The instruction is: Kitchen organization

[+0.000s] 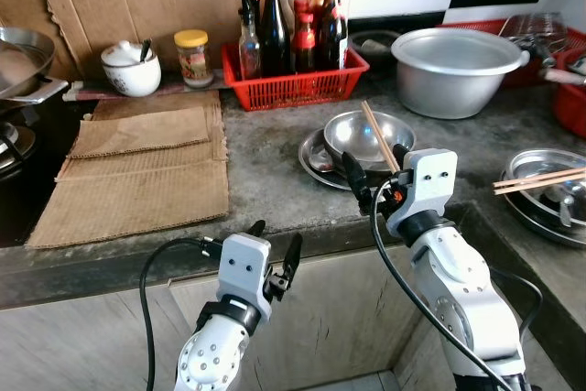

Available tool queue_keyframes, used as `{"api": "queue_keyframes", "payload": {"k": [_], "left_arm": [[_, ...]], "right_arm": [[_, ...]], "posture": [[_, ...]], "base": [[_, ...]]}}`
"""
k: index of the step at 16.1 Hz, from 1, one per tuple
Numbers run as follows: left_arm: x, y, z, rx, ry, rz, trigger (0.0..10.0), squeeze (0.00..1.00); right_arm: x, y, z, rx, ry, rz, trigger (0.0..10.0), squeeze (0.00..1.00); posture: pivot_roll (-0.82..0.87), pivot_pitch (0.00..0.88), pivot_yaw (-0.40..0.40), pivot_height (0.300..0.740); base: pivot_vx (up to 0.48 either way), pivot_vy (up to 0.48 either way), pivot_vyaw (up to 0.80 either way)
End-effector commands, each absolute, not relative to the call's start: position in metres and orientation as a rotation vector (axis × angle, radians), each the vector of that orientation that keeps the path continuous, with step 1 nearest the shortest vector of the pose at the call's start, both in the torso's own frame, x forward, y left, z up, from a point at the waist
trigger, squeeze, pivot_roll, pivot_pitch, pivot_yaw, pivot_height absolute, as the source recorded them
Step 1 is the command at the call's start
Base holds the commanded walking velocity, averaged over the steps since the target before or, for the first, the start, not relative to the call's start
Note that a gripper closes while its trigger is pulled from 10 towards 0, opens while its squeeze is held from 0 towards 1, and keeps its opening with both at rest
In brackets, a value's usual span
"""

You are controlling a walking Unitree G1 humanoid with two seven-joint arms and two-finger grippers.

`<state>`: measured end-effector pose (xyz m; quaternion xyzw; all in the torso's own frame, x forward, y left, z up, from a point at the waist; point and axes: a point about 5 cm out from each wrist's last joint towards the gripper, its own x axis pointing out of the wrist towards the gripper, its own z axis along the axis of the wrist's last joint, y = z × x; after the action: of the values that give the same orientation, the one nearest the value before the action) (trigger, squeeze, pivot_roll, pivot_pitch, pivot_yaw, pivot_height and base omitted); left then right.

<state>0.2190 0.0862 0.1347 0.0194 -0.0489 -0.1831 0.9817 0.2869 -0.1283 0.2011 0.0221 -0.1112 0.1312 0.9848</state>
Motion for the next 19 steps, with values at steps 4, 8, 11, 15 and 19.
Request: {"api": "queue_keyframes", "payload": {"k": [4, 8, 11, 15, 19], "left_arm": [[0.211, 0.076, 0.145, 0.029, -0.167, -0.459, 10.0, 0.00], [0.210, 0.073, 0.143, 0.025, -0.177, -0.482, 10.0, 0.00], [0.209, 0.073, 0.144, 0.026, -0.194, -0.493, 10.0, 0.00], [0.208, 0.073, 0.145, 0.028, -0.201, -0.493, 10.0, 0.00], [0.208, 0.073, 0.145, 0.029, -0.197, -0.488, 10.0, 0.00]], "right_arm": [[0.290, -0.134, 0.202, 0.010, -0.242, 0.213, 10.0, 0.00], [0.292, -0.139, 0.200, -0.025, -0.243, 0.162, 10.0, 0.00], [0.292, -0.142, 0.192, -0.046, -0.213, 0.119, 10.0, 0.00], [0.292, -0.140, 0.187, -0.038, -0.192, 0.121, 10.0, 0.00], [0.293, -0.143, 0.184, -0.025, -0.176, 0.098, 10.0, 0.00]], "posture": [[0.11, 0.031, -0.024, 0.740], [0.11, 0.027, -0.019, 0.740], [0.11, 0.025, -0.019, 0.740], [0.11, 0.031, -0.020, 0.740], [0.11, 0.037, -0.020, 0.740]], "base": [[0.000, 0.000, 0.00], [0.000, 0.000, 0.00], [0.000, 0.000, 0.00], [0.000, 0.000, 0.00], [0.000, 0.000, 0.00]]}}
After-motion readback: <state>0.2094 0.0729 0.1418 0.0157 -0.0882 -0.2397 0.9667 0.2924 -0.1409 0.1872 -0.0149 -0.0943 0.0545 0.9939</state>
